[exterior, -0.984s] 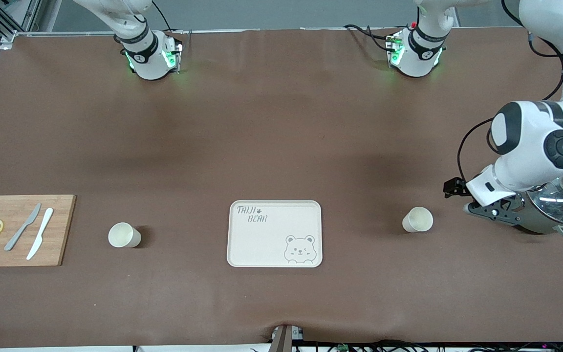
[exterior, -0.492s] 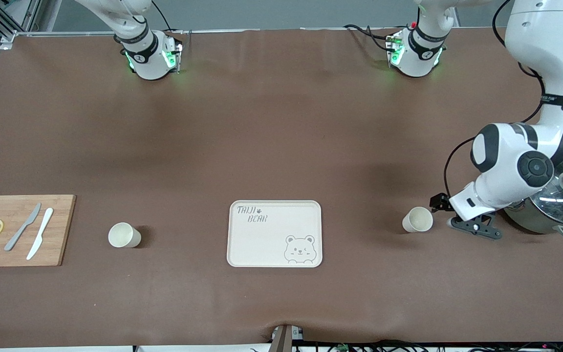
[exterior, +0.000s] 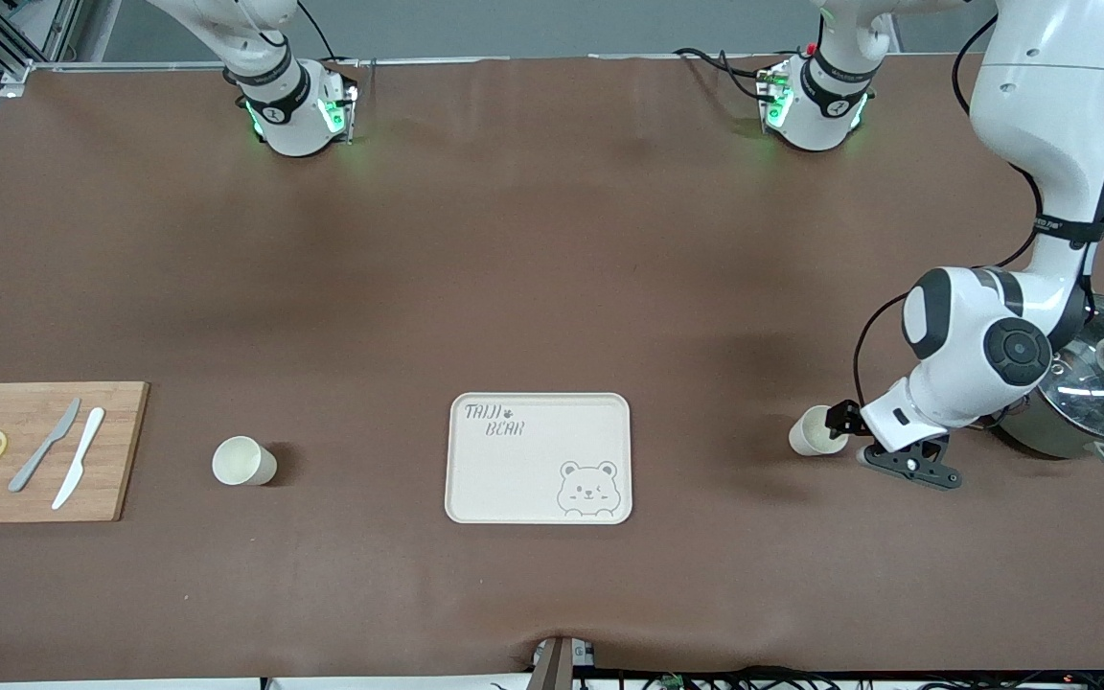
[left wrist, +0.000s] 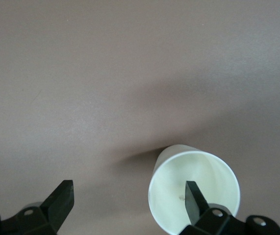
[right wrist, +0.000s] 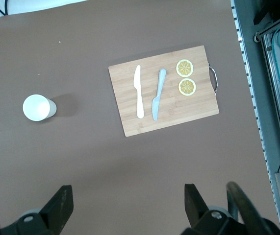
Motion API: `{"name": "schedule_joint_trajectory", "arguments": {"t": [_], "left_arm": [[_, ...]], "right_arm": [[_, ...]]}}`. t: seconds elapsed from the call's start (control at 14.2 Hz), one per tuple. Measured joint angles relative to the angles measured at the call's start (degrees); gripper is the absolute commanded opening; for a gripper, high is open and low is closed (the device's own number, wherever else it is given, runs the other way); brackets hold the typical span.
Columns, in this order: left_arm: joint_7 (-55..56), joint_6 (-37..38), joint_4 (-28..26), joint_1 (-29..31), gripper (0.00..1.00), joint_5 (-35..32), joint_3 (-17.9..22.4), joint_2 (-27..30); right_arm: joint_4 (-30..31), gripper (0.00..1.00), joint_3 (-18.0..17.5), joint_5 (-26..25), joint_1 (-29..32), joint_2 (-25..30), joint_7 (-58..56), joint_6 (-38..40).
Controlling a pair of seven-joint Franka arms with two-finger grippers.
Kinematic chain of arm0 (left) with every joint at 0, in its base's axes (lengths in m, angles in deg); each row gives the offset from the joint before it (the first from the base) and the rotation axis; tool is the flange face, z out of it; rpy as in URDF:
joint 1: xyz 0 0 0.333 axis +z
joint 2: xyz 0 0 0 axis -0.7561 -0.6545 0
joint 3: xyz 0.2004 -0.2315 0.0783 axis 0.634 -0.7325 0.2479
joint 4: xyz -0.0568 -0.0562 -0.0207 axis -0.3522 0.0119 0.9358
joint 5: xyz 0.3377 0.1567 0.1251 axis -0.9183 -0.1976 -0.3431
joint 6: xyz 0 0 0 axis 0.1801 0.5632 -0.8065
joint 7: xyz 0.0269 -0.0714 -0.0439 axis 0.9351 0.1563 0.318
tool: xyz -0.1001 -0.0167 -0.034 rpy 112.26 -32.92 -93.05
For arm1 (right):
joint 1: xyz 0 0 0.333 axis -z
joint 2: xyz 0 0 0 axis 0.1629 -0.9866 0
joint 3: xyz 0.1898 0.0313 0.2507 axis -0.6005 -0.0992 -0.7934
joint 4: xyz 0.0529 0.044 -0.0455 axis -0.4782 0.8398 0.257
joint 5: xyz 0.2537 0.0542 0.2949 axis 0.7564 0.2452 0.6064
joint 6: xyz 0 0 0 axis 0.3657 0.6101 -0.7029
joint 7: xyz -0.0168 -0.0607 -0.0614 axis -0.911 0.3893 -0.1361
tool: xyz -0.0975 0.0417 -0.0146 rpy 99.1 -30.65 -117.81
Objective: Place white IKEA cup upright on tray with both arms
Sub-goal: 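Close the left gripper around the white cup's rim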
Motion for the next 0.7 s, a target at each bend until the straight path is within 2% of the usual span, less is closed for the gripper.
{"name": "schedule_joint_trajectory", "arguments": {"t": [0.21, 0.49, 0.56, 0.7], "left_arm": [[0.14, -1.16, 0.02, -0.02, 1.00, 0.00, 0.00, -1.13], [0.27, -3.64, 0.03, -0.18, 1.00, 0.00, -0.07, -2.65], [0.37, -4.11, 0.03, -0.35, 0.04, 0.00, -0.13, -3.07], [3.03, -4.24, 0.02, -0.64, 0.00, 0.46, -0.21, -3.76]], "right_arm": [[0.23, 1.00, -0.63, 0.05, -0.57, -1.03, -0.01, 1.53], [0.29, 1.00, -0.98, 0.05, -4.65, -3.18, 4.47, 3.52], [0.29, 1.00, -0.98, 0.05, -5.26, -3.36, 5.22, 4.40], [0.27, 1.00, -0.89, 0.05, -5.46, -3.38, 5.53, 5.04]]}}
